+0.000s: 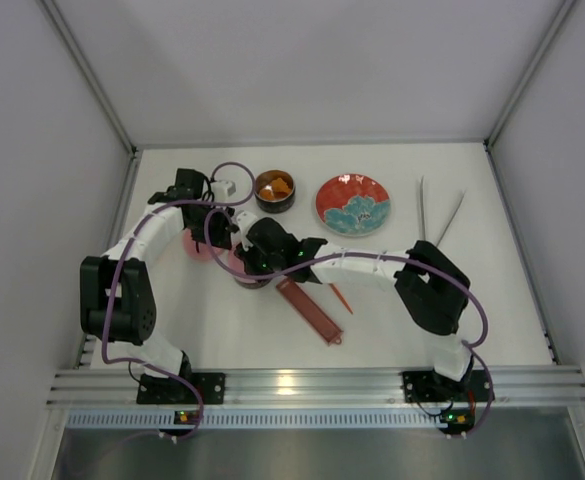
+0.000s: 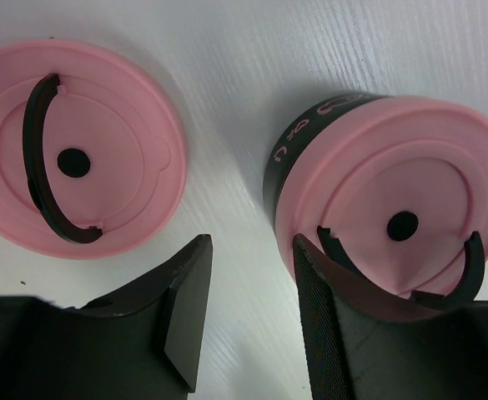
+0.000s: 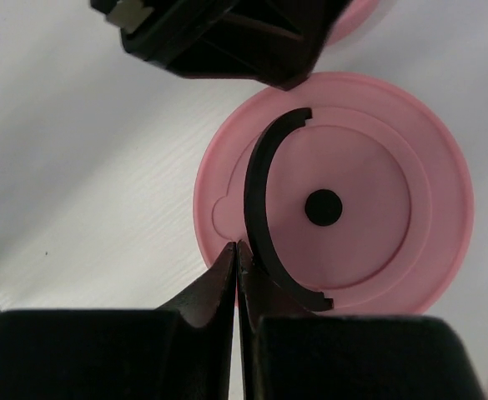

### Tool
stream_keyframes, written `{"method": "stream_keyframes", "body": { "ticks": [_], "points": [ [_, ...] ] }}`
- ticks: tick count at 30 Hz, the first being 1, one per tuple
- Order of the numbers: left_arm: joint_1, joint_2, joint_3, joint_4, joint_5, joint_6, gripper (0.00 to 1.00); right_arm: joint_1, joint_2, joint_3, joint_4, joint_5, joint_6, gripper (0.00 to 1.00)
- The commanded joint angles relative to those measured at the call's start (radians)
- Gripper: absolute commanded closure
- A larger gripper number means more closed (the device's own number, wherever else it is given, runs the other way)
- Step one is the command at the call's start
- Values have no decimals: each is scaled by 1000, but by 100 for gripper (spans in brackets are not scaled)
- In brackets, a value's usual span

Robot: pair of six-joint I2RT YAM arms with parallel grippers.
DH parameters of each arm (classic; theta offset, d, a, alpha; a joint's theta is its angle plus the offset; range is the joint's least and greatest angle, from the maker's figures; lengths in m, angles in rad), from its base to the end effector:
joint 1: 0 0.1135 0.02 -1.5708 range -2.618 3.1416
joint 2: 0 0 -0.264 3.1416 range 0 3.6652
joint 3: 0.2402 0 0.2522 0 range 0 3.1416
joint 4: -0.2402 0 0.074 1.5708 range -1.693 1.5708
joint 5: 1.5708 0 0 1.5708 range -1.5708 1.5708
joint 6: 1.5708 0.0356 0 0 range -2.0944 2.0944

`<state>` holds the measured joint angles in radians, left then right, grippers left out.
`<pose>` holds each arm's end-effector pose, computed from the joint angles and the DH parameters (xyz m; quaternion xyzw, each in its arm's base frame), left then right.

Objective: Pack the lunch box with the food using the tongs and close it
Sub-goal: Close the box lid on the packing box.

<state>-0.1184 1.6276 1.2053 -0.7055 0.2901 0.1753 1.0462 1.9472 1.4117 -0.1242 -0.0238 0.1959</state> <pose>0.3259 -0.0490 0.2337 0.1727 0.9503 -0.1348 0.2213 0.2221 0.3855 0.2185 -0.3751 0.8159 0.2647 0.3516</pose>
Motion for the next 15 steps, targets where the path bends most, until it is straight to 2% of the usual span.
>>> {"method": "stream_keyframes", "body": {
  "ticks": [1,6,11,15],
  "points": [
    [2,-14,33,-3,-22,29,51,-21,-60,-13,98,47,51,100],
    [2,-15,43,-11,-28,41,51,-21,-91,-7,112,27,39,100],
    [2,-18,46,-3,-28,36,51,-20,-151,-14,115,-120,-15,100],
    [2,-17,39,8,-26,26,51,-20,-189,-20,115,-61,3,100]
  ]
}}
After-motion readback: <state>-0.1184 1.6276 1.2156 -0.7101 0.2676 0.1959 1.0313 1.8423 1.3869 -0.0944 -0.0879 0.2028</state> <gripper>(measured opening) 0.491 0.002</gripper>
